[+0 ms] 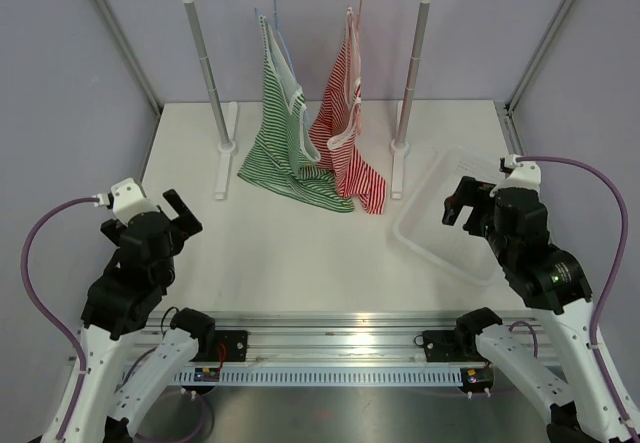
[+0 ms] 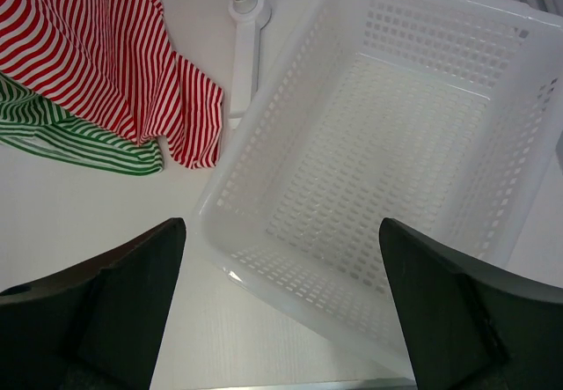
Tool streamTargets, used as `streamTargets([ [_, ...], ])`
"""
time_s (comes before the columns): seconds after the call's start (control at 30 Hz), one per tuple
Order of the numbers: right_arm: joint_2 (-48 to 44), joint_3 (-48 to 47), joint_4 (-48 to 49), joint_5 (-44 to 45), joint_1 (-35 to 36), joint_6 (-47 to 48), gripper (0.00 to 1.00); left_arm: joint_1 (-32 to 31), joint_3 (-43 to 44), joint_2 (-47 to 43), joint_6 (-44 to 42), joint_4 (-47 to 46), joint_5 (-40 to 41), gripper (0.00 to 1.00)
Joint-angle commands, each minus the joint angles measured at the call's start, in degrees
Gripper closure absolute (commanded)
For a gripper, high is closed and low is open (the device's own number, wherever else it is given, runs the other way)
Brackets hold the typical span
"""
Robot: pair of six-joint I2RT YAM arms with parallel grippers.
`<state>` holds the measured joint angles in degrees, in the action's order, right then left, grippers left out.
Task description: Remove the tank top from the hanger
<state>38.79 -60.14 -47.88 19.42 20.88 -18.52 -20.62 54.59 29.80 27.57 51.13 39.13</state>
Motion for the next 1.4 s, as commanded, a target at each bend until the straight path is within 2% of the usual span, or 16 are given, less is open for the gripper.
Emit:
streamTargets([
  [0.0, 0.94, 0.11, 1.56, -0.08, 0.30, -1.69, 0.01, -0.12, 1.83, 1.31, 1.34, -2.27, 0.51, 0.01],
  [0.2, 1.03, 1.25, 2.96, -3.06, 0.30, -2.31, 0.01, -0.12, 10.78, 5.35, 0.91, -3.05, -8.44, 0.01],
  [0.43, 0.50, 2.57, 4.54, -7.37, 0.30, -2.66, 0.01, -0.38, 25.80, 19.92, 2.57, -4.11, -22.76, 0.01],
  [0.57, -0.46, 3.19, 4.64, -7.90, 0.21, -3.45, 0.01, -2.13, 33.46, 27.82, 3.10, -4.64, -26.65, 0.01],
  [0.67, -0.38, 3.54, 4.90, -10.00, 0.21, -3.98, 0.01, -4.68, 41.80, 36.25, 2.40, -3.07, -24.99, 0.01],
  [0.73, -0.29, 3.71, 4.99, -10.98, 0.30, -4.59, 0.00, -6.70, 47.07, 41.63, 1.18, -1.31, -19.14, 0.01],
  [0.87, -0.55, 4.24, 5.07, -13.26, 0.30, -5.29, 0.00, -11.10, 68.04, 56.04, -1.90, 5.28, -12.42, 0.01],
  [0.9, -0.64, 4.50, 4.81, -13.44, 0.30, -5.73, 0.01, -11.45, 71.33, 60.50, -2.43, 5.99, -11.29, 0.01],
  [1.0, -1.52, 5.47, 5.42, -15.19, 0.30, -6.78, 0.01, -12.60, 78.89, 65.72, -5.06, 5.65, -9.17, 0.01],
  [1.13, -1.78, 6.96, 6.92, -18.45, 0.30, -7.93, 0.01, -13.74, 79.80, 70.65, -9.62, -1.11, -3.21, 0.02],
  [1.23, -1.96, 7.23, 6.48, -19.16, 0.30, -7.93, 0.00, -14.09, 80.50, 74.34, -13.75, -6.82, 0.67, 0.09],
  [1.27, -2.31, 7.32, 6.48, -19.16, 0.21, -8.02, 0.00, -14.09, 81.02, 76.78, -14.90, -9.71, 1.03, 0.14],
  [1.3, -2.57, 7.40, 6.39, -19.24, 0.30, -8.45, 0.01, -14.09, 82.25, 78.03, -15.61, -10.52, 1.21, 0.22],
  [1.37, -3.62, 7.93, 7.09, -22.31, 0.30, -9.42, 0.01, -14.09, 87.33, 82.76, -17.64, -11.58, 1.21, 0.25],
])
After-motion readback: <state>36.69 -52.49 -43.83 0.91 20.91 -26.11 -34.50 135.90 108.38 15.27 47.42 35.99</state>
